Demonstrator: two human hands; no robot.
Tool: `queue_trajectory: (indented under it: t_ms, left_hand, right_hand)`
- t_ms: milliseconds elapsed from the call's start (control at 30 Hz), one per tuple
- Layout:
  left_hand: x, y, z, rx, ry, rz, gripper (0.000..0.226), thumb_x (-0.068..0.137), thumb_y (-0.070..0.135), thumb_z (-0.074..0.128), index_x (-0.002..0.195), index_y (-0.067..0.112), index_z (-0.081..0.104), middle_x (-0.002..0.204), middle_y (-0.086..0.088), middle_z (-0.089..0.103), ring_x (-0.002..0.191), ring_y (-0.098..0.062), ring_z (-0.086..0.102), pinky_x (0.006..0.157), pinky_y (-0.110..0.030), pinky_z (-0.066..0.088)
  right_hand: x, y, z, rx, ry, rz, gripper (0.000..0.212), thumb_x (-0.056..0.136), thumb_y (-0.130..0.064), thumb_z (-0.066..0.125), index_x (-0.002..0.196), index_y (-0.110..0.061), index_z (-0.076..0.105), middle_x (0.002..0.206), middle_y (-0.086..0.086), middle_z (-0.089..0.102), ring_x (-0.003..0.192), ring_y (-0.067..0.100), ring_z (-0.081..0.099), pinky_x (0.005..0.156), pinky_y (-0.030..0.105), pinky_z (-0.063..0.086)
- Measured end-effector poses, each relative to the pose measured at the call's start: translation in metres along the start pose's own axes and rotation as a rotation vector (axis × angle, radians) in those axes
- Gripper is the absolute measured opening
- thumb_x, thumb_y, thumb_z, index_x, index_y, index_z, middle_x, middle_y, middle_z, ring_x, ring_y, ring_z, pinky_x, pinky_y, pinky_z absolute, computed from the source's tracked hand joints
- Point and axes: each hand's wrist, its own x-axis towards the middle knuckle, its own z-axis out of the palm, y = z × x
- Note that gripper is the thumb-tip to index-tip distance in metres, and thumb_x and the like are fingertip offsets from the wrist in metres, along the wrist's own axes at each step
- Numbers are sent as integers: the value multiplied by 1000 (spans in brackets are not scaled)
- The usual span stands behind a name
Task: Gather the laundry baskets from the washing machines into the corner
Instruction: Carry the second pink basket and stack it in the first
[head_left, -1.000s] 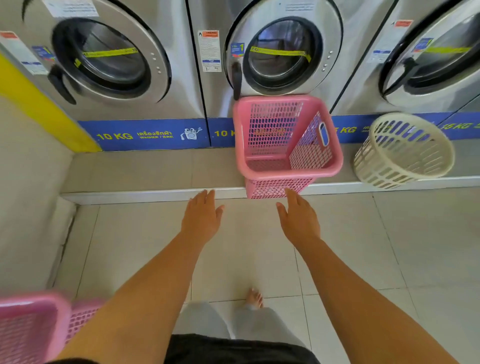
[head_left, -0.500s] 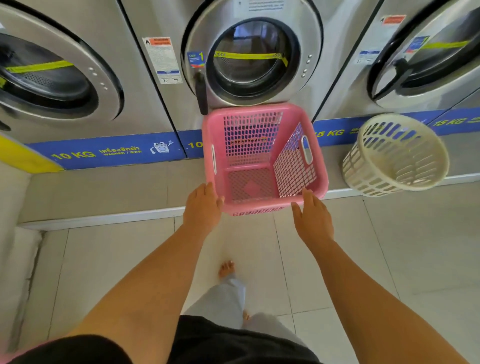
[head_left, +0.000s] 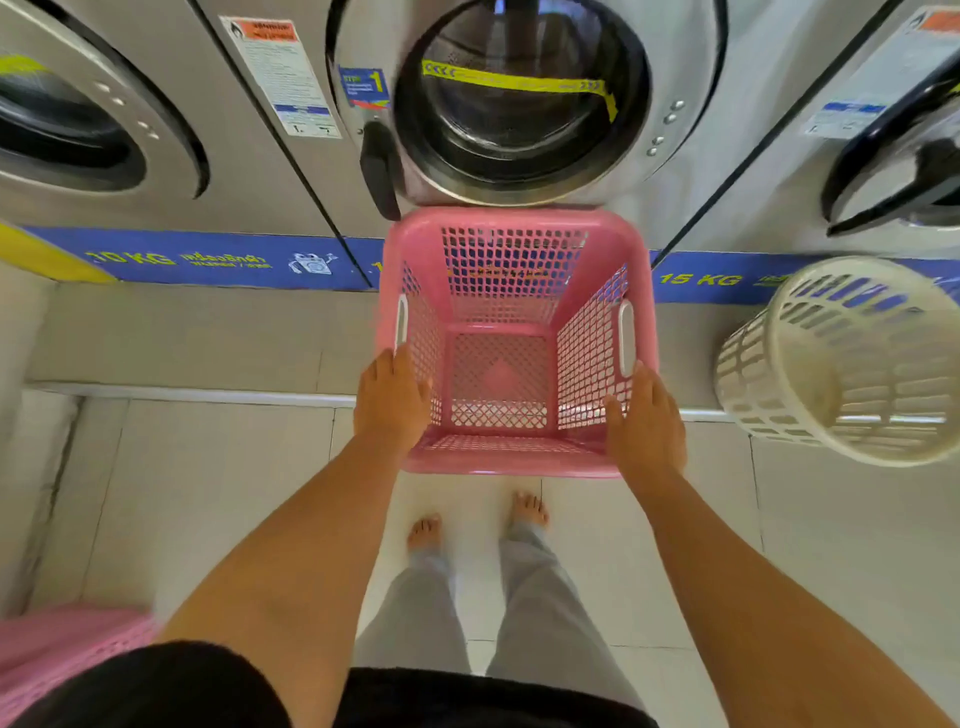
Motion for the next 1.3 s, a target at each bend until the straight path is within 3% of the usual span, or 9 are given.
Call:
queue_trajectory:
  t_ms: [133, 367, 600, 700, 767, 867, 1100, 1300]
  left_hand:
    - [27, 14, 16, -36, 42, -84, 61, 95, 25, 48, 147, 1, 27, 147, -24, 35, 134, -41, 33, 113, -47, 26]
    - [58, 0, 31, -10, 101, -204, 58, 98, 24, 44, 150, 10, 24, 156, -23, 19, 142, -40, 20, 116, -47, 19]
    - [78, -24, 52, -20, 69, -242, 60, 98, 32, 43, 150, 41, 15, 160, -11, 6, 140, -40, 26, 105, -55, 37]
    - [86, -28, 56, -9, 107, -227, 60, 97, 29, 44, 147, 48, 17, 154, -10, 18, 128, -40, 40, 95, -56, 45]
    - [87, -27, 58, -21, 152, -216, 60, 97, 24, 44, 145, 48, 19, 143, -10, 29, 106, -39, 55, 84, -54, 51]
    - [87, -27, 60, -32, 190, -199, 57, 98, 23, 42, 146, 46, 20, 130, -12, 36, 82, -38, 59, 76, -50, 53]
    - [70, -20, 57, 3, 195, -220, 74, 92, 12, 51, 148, 46, 15, 123, -14, 39, 74, -34, 58, 63, -47, 54]
    - [22, -28, 37, -5, 195, -305, 75, 92, 15, 52, 147, 48, 14, 121, -13, 41, 76, -34, 59, 62, -46, 52]
  right_hand:
    - [47, 14, -4, -46, -39, -50, 56, 92, -26, 51, 142, -10, 33, 146, 14, 41, 129, 36, 41, 104, 50, 38]
    - [98, 29, 11, -78, -89, -117, 67, 95, -32, 46, 153, -22, 14, 160, 10, 18, 140, 35, 29, 112, 47, 28]
    - [117, 40, 38, -18, -62, -107, 65, 93, -30, 49, 149, -44, 17, 160, 6, 7, 130, 39, 42, 91, 52, 47]
    - [120, 45, 49, 13, 19, -141, 57, 94, -25, 50, 146, -38, 31, 158, 5, 16, 113, 40, 55, 81, 49, 52]
    - [121, 47, 53, 29, 44, -141, 53, 94, -25, 49, 143, -39, 34, 155, 1, 20, 98, 39, 62, 75, 47, 53]
    - [122, 48, 53, 47, 60, -137, 53, 93, -22, 48, 141, -41, 35, 152, -3, 23, 87, 38, 64, 72, 46, 53]
    - [118, 48, 44, 0, 43, -146, 58, 92, -16, 50, 142, -40, 35, 156, -1, 20, 90, 41, 63, 72, 44, 52]
    - [93, 35, 24, -54, -18, -206, 56, 94, -18, 49, 144, -38, 33, 157, 0, 19, 94, 42, 63, 75, 49, 54]
